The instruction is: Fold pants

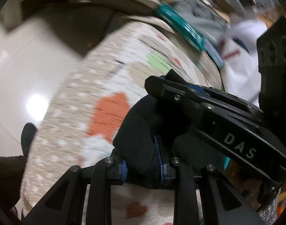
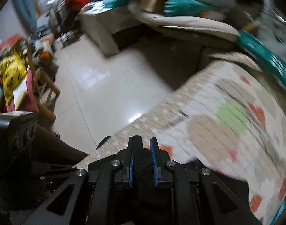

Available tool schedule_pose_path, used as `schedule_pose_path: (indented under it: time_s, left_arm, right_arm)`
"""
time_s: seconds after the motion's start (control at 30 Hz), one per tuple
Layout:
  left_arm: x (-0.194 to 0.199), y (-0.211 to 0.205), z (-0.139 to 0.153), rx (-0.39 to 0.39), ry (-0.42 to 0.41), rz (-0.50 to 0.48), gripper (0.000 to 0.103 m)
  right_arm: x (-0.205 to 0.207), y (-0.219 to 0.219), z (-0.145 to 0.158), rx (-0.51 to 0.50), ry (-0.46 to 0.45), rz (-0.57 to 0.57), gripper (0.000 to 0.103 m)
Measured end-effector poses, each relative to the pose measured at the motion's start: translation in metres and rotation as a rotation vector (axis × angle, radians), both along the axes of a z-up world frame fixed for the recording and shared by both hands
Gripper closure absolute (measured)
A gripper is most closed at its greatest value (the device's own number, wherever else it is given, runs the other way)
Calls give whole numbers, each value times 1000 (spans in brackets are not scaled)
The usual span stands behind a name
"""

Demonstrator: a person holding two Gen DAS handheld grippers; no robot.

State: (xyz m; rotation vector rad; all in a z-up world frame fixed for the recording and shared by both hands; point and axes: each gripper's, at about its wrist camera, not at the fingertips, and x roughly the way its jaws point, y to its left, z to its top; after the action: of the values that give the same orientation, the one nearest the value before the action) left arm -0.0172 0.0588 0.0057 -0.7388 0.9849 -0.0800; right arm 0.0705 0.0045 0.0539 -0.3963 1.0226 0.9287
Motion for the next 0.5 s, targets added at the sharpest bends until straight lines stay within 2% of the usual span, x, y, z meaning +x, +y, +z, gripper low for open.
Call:
schedule_pose_path:
  time_s: [0.2, 0.33, 0.43, 0.47, 0.5]
  left_arm:
    - [24, -90, -2, 82, 11, -195, 79]
    - [21, -136, -4, 119, 19, -326, 78]
    - [6, -147, 1, 114, 8, -417, 72]
    - [0, -145, 4, 101, 5, -439, 70]
    - [-6, -140, 8, 91, -3, -449, 65]
  right_arm:
    - [9, -97, -5, 36, 29, -169, 86]
    - [12, -173, -27, 40, 81, -315, 84]
    - [13, -212, -44, -22, 86, -397, 74]
    - [13, -225, -47, -68, 65, -444, 61]
    - [14, -235, -47, -97, 45, -487, 57]
